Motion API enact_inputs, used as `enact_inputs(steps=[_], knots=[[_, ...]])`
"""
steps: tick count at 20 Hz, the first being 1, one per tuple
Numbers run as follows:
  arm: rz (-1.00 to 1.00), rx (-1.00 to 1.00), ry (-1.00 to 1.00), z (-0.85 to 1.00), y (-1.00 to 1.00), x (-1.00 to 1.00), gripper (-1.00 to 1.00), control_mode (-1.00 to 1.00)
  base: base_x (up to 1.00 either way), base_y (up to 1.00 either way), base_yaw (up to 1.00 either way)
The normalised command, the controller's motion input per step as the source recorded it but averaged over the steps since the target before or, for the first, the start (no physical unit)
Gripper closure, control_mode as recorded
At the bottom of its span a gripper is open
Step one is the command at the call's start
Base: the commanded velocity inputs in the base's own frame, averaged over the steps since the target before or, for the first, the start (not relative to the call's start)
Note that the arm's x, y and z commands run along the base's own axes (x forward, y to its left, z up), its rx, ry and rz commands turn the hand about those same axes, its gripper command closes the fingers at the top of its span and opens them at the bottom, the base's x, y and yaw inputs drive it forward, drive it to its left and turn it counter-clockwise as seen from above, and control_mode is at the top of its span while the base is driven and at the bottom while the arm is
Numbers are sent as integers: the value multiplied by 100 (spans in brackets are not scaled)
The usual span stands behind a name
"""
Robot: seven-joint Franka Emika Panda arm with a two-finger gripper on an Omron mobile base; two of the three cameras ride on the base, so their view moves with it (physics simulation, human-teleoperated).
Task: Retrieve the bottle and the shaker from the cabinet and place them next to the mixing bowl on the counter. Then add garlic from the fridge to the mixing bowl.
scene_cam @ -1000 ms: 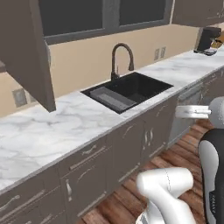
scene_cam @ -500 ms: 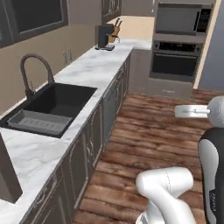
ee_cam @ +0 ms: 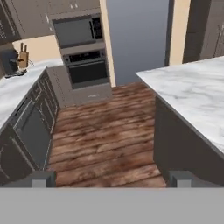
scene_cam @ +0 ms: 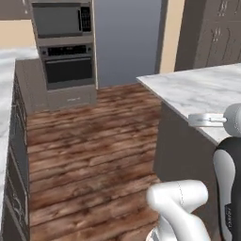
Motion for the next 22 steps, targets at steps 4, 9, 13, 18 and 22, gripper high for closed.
enact_inputs(steps=[4,9,13,18,22], knots=[[0,0,0,0,0,0,-100,100,0,6,-86],[0,0,0,0,0,0,-100,100,0,3,-78],[0,0,0,0,0,0,-100,100,0,-5,-77],[0,0,0,0,0,0,-100,100,8,-30,-52],[0,0,0,0,0,0,-100,100,4,-31,-32]])
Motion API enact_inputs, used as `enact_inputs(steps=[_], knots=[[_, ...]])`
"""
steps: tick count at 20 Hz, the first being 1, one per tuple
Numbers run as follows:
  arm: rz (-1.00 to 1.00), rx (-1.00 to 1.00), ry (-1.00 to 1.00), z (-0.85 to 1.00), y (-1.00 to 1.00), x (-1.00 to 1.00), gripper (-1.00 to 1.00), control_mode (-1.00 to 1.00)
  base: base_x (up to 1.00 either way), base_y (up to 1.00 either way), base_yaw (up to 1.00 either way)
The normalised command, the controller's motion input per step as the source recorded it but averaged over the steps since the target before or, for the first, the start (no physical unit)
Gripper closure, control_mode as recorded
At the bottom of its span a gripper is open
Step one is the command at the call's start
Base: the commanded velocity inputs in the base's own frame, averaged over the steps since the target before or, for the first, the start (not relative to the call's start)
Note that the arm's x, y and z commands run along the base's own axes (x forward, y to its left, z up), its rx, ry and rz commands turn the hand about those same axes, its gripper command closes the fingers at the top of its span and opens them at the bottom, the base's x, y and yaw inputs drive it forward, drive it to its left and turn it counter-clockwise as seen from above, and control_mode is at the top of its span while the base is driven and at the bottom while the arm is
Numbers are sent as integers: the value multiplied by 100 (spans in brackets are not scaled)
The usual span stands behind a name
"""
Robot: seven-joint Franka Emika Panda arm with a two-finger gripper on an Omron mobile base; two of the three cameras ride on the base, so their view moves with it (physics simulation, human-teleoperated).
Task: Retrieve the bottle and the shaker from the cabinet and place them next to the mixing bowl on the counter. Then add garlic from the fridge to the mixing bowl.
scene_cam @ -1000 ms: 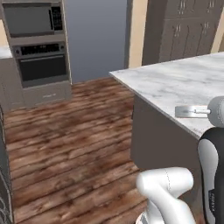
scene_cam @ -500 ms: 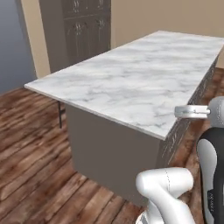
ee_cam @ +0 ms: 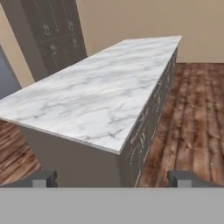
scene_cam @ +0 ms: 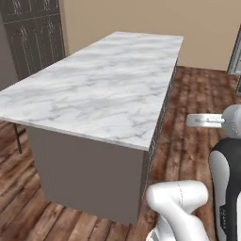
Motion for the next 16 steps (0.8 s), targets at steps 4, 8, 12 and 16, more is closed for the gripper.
enact_inputs(steps=[4,8,12,16], knots=[[0,0,0,0,0,0,-100,100,0,-45,-20],[0,0,0,0,0,0,-100,100,45,-91,-7],[0,0,0,0,0,0,-100,100,99,-93,0],[0,0,0,0,0,0,-100,100,100,-86,0]])
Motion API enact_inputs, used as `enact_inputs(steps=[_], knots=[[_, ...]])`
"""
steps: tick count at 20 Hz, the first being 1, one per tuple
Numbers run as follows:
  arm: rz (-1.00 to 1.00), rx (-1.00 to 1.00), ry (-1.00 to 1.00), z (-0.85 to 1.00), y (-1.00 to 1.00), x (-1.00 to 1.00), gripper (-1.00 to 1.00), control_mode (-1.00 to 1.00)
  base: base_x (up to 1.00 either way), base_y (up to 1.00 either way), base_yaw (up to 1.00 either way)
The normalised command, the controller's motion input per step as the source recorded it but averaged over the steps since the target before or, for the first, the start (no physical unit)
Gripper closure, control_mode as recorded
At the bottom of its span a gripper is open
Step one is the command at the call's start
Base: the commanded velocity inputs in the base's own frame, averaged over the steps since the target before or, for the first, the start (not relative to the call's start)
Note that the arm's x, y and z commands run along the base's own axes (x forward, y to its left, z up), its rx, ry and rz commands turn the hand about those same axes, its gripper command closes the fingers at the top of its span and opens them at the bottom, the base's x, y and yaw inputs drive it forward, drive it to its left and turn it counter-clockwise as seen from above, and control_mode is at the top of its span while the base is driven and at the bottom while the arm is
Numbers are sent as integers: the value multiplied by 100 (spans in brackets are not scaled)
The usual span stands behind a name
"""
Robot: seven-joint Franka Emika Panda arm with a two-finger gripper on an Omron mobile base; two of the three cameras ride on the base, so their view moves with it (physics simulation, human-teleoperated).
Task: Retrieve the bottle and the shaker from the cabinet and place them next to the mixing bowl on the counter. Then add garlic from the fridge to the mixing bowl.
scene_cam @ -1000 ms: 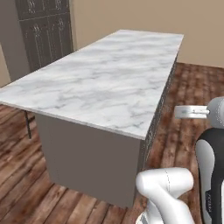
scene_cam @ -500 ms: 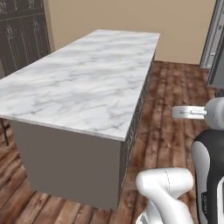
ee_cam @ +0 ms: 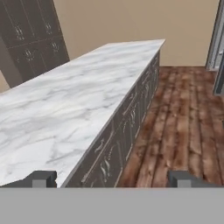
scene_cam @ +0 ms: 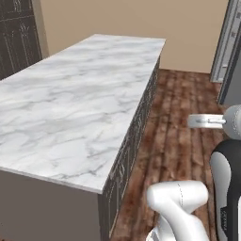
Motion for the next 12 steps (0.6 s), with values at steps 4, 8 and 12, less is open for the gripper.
enact_inputs(steps=[4,8,12], knots=[[0,0,0,0,0,0,-100,100,100,-62,0],[0,0,0,0,0,0,-100,100,100,-66,0],[0,0,0,0,0,0,-100,100,100,-58,0]])
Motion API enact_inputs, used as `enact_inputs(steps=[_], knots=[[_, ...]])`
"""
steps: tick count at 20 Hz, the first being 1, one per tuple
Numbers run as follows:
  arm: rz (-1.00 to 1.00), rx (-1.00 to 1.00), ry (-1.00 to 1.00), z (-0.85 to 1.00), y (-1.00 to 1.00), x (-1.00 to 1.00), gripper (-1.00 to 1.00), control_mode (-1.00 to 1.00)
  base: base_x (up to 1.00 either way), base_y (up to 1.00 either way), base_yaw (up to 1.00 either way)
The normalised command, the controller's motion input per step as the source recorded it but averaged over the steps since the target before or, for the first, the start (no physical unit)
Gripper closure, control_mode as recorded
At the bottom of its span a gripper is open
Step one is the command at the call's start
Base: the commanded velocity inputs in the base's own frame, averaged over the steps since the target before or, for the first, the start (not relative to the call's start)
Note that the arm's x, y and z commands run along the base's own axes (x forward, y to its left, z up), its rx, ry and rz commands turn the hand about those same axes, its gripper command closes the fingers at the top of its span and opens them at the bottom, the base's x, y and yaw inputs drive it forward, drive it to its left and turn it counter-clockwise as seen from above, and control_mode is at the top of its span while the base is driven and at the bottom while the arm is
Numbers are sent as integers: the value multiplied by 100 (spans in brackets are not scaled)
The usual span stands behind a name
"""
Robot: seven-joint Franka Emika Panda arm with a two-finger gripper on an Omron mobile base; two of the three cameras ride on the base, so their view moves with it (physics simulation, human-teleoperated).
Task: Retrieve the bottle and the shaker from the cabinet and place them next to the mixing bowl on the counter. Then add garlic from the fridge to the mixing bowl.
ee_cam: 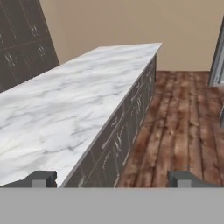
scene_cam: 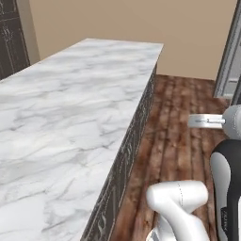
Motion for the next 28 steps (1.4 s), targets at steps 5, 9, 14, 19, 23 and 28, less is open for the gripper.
enact_inputs(steps=[5,9,14,19,23,28], knots=[[0,0,0,0,0,0,-100,100,100,-41,-7],[0,0,0,0,0,0,-100,100,100,-8,-24],[0,0,0,0,0,0,-100,100,100,0,-41],[0,0,0,0,0,0,-100,100,100,7,-46],[0,0,0,0,0,0,-100,100,100,1,-36],[0,0,0,0,0,0,-100,100,96,10,-38]])
